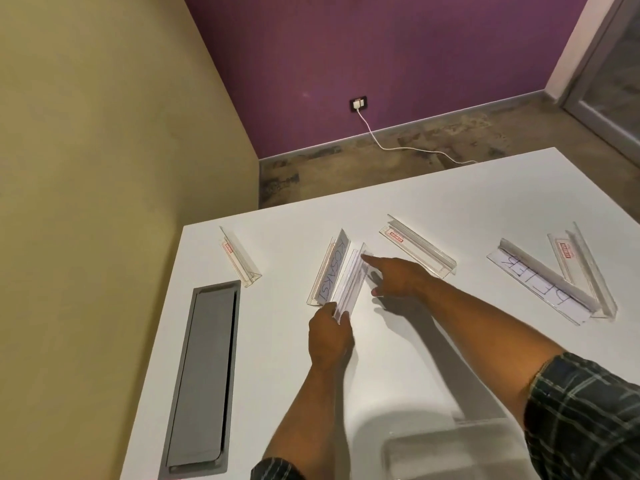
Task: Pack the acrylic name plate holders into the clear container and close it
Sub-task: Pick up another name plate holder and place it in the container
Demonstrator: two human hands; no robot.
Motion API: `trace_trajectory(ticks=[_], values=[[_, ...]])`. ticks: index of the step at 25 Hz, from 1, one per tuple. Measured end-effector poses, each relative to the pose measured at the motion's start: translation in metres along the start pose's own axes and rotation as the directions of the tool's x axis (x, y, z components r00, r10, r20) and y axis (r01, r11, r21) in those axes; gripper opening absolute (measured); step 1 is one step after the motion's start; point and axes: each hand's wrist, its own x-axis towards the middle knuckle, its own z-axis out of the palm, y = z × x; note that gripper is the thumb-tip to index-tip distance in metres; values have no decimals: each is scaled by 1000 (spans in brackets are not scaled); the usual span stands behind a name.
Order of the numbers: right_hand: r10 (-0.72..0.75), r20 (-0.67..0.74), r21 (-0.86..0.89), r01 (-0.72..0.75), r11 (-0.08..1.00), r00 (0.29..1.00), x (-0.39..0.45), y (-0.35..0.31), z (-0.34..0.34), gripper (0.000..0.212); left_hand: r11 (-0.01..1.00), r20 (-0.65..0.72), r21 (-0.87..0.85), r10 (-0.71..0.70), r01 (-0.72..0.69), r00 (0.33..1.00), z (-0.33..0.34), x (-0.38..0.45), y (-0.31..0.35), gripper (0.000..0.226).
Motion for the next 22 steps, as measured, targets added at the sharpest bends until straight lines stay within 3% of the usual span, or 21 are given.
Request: trace_trajectory(ticks=[3,7,10,13,17,22], values=[[15,27,18,-15,1000,1000,19,4,1,115,1000,4,-23,-19,19,1000,10,8,-1,17],[79,0,32,-79,996,997,31,12,4,136,986,15,-138,-91,92,996,10,16,-1,21],[140,-38,87,-137,987,989,24,20,9,134,909,90,-371,-167,188,982,7,14,2,20],[109,-135,175,-85,981,985,7,30,16,125,825,174,-499,-204,264,964,0,11,6,24],[-1,-232,-157,-36,987,973,-28,37,25,106,791,237,-511,-248,338,939,-18,-1,11,24],[-172,-254,-455,39,890,952,-90,44,22,79,742,420,-453,-312,494,852,-45,-29,23,28]])
